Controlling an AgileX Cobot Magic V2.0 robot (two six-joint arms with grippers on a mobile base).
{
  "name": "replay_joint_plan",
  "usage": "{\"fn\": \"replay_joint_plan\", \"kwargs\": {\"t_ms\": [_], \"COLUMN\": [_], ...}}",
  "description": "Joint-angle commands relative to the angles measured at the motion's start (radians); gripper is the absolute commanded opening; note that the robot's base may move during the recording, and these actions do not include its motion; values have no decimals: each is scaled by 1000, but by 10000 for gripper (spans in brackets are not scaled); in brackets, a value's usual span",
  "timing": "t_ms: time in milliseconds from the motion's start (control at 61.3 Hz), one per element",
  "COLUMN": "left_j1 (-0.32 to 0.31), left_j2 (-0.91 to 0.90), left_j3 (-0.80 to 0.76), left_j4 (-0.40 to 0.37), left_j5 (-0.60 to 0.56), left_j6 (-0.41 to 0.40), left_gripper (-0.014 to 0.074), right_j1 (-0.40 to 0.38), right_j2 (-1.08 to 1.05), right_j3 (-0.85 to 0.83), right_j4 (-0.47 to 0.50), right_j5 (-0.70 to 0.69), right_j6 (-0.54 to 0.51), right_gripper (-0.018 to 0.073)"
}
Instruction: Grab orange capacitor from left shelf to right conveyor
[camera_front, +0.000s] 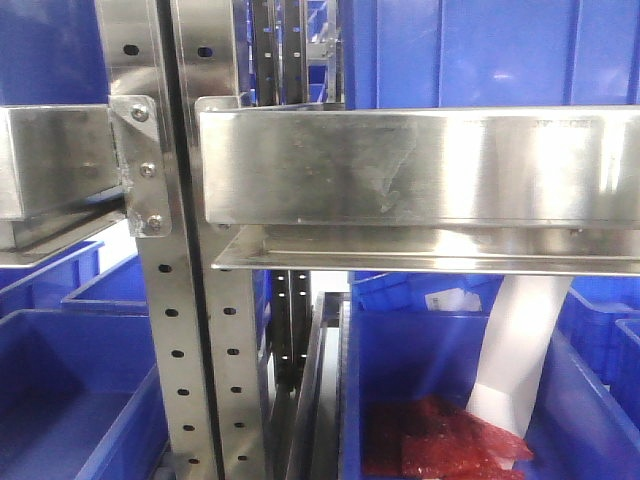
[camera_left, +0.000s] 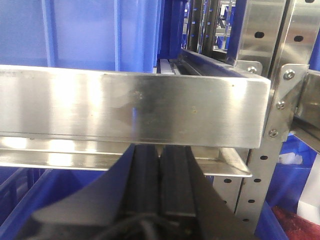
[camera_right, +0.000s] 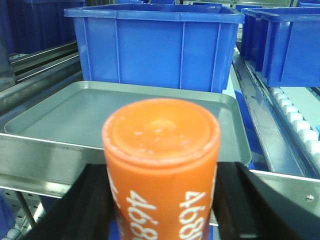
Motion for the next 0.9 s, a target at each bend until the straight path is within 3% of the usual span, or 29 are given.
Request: {"fn": "replay_joint_plan", "kwargs": {"t_ms": [0,880], "left_j1": [1,1], "left_j2": [-11,-11], "left_j3": [-5,-5], "left_j4": [-2,-2], "left_j5": [-88,-88], "left_j6": [-2,-2], "left_gripper": [-127,-127], "right_j1": [-1,-1], "right_j2": [13,13], "right_j3": [-26,-26], "right_j4": [-14,-14], "right_j5": [-84,-84], "right_j6": [-8,-8], "right_gripper": [57,57]}}
